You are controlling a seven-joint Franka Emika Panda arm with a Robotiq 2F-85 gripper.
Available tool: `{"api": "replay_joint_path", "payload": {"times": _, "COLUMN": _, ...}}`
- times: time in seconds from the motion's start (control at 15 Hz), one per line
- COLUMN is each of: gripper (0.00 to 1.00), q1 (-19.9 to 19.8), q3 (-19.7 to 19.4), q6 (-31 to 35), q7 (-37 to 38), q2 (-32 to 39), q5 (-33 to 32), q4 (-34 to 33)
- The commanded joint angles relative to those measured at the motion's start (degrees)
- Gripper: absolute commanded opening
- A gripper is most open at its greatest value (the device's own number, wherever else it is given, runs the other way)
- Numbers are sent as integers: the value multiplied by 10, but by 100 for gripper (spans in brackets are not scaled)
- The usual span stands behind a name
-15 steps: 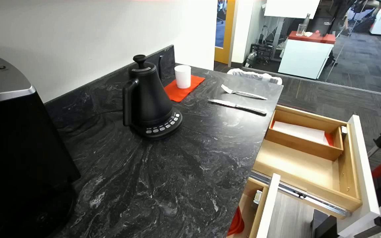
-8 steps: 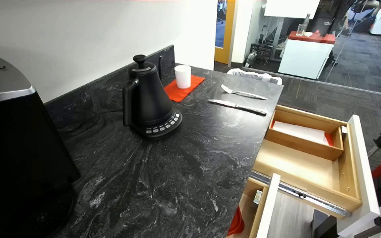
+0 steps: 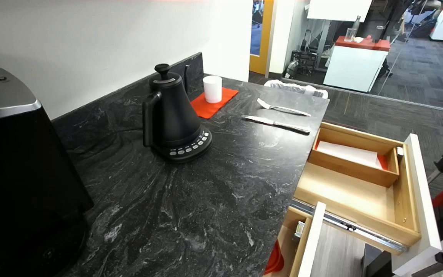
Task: Pick up the folk and butter knife from the countertop and put them in the drawer.
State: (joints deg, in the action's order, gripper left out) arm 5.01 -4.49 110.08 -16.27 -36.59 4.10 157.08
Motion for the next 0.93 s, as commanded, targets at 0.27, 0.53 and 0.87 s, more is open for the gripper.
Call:
{"api": "replay_joint_path", "payload": {"times": 0.27, "gripper": 100, "q1": 34, "q3": 13, "q6": 83, "q7": -120, "q2": 266, "q5": 2, "q4": -132}}
{"api": "replay_joint_path", "payload": {"times": 0.53, "gripper": 100, "q1": 6, "q3": 28, "q6": 121, "q7": -106, "q2": 417, "q5": -12, "q4": -250}}
{"api": "replay_joint_path", "payload": {"times": 0.87, "gripper": 100, "q1": -42, "q3": 32, "q6": 167, "q7": -62, "q2": 528, "q5": 40, "q4": -375}}
